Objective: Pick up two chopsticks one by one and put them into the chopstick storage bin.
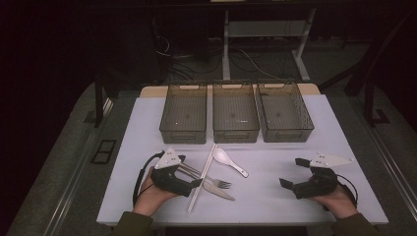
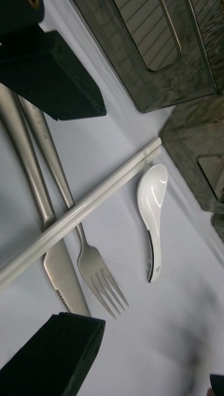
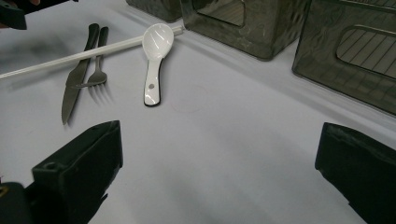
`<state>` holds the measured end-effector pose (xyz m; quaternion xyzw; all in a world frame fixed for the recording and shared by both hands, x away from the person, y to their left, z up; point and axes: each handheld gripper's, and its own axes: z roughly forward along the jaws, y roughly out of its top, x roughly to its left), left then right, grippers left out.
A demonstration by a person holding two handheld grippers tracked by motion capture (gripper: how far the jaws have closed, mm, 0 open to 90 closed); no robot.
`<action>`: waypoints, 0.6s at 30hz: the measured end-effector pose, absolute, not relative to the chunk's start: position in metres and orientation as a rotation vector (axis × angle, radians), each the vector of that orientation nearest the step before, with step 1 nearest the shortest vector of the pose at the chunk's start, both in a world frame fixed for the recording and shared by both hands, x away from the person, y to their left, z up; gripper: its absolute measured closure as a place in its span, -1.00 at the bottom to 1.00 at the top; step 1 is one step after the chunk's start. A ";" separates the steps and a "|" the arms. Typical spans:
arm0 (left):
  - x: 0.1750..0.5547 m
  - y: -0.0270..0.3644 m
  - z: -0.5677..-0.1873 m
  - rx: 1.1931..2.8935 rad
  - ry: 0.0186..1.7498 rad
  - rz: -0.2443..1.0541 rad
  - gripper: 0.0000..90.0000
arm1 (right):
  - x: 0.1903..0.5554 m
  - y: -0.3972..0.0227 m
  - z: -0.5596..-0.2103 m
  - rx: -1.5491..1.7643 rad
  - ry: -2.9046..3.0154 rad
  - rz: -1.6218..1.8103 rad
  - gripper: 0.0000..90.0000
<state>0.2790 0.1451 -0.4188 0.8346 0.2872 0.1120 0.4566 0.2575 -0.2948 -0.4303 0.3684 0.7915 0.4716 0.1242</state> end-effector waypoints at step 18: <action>0.301 0.116 -0.429 2.158 0.765 0.306 -0.22 | 0.257 -0.295 -0.431 1.088 2.299 1.380 -0.98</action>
